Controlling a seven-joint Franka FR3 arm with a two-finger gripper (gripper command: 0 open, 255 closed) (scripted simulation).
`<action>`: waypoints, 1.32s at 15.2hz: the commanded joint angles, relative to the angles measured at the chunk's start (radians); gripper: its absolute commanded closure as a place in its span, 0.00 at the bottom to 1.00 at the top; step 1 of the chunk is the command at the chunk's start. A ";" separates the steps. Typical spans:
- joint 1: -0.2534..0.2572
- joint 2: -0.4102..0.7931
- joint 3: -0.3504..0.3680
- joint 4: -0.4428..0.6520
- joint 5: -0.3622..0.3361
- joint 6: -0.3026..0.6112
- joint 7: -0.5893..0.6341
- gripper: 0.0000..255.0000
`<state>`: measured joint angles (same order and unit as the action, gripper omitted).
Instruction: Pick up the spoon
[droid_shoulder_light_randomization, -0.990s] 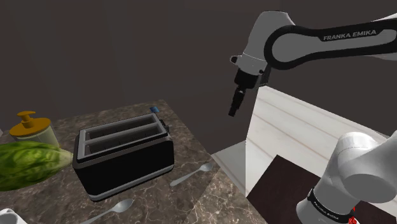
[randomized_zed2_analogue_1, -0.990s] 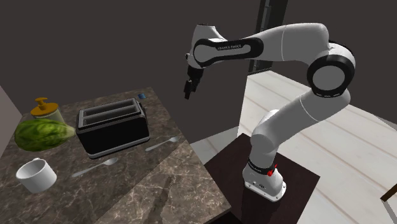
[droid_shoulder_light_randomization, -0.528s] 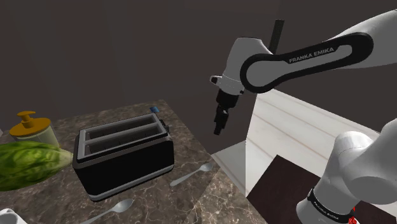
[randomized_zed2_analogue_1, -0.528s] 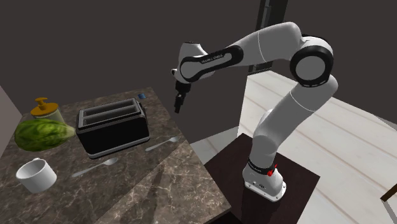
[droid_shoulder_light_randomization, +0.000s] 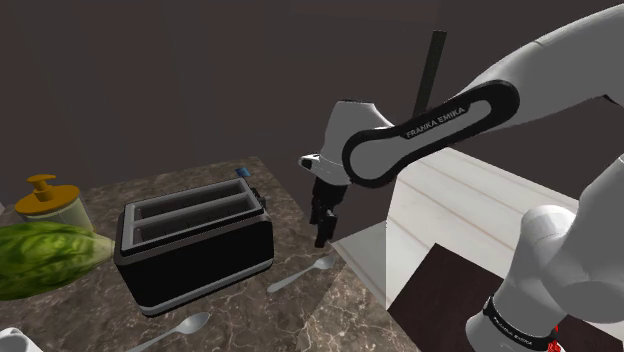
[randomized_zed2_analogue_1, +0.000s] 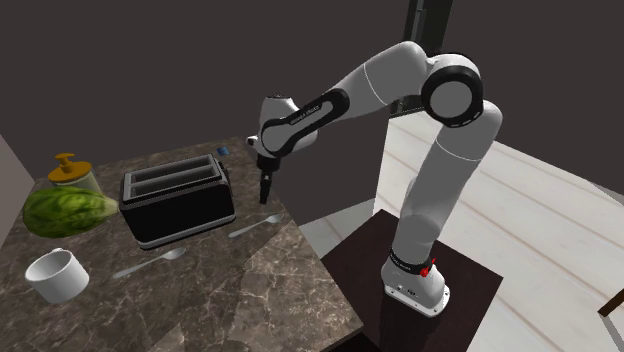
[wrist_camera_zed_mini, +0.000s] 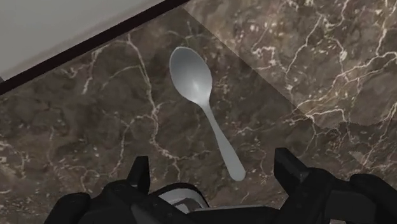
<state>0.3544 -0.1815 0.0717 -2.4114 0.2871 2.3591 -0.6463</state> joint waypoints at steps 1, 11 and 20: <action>0.019 0.065 0.005 0.022 0.022 0.033 -0.059 0.00; 0.063 0.248 0.043 0.047 0.088 0.169 -0.195 0.00; 0.063 0.275 0.044 0.041 0.101 0.201 -0.211 1.00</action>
<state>0.4173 0.0937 0.1161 -2.3706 0.3877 2.5601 -0.8571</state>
